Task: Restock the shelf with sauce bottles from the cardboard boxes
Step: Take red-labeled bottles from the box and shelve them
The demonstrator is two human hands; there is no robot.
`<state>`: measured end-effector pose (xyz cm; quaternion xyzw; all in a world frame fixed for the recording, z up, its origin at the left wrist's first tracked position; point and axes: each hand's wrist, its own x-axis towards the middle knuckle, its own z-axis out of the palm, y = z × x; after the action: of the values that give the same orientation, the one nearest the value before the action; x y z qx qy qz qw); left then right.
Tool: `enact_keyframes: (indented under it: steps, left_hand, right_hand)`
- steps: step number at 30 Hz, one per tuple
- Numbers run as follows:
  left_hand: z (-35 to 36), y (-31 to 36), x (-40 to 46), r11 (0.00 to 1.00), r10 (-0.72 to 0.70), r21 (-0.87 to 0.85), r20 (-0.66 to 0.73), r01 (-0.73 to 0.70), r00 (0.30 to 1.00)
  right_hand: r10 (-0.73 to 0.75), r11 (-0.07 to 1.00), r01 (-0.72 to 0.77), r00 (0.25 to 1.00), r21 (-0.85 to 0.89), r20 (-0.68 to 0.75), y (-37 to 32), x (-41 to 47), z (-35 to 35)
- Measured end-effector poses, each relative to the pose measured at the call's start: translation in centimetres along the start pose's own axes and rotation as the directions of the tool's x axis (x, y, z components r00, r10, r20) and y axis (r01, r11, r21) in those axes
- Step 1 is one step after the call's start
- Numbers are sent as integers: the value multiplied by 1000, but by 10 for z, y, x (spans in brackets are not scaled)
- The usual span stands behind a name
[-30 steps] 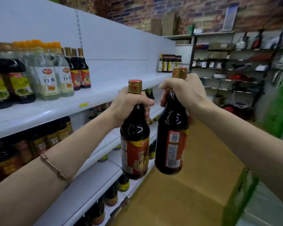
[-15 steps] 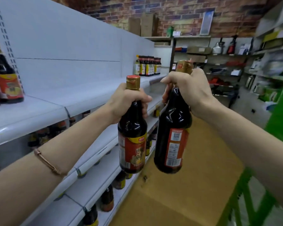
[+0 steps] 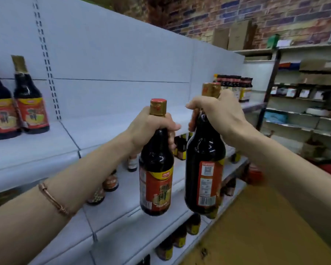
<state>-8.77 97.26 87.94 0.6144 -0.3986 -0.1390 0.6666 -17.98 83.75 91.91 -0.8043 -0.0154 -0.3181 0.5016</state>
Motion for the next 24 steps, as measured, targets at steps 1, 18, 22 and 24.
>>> enact_keyframes:
  steps: [1, 18, 22, 24]
  left_hand:
    - [-7, 2, 7, 1000, -3, 9, -48, 4, 999]
    - [-146, 71, 0, 982, 87, 187, -539, 19, 838]
    - [-189, 88, -15, 973, 102, 230, -557, 35, 824]
    - [-206, 95, -22, 964, 118, 264, -566, 44, 816]
  right_hand:
    - [-16, 999, 15, 999, 38, 30, 3, 17, 3]
    - [-303, 832, 32, 862, 553, 406, -25, 153, 156]
    - [-361, 789, 36, 835, 613, 416, -49, 167, 203]
    - [-383, 766, 37, 828, 642, 410, -56, 176, 226]
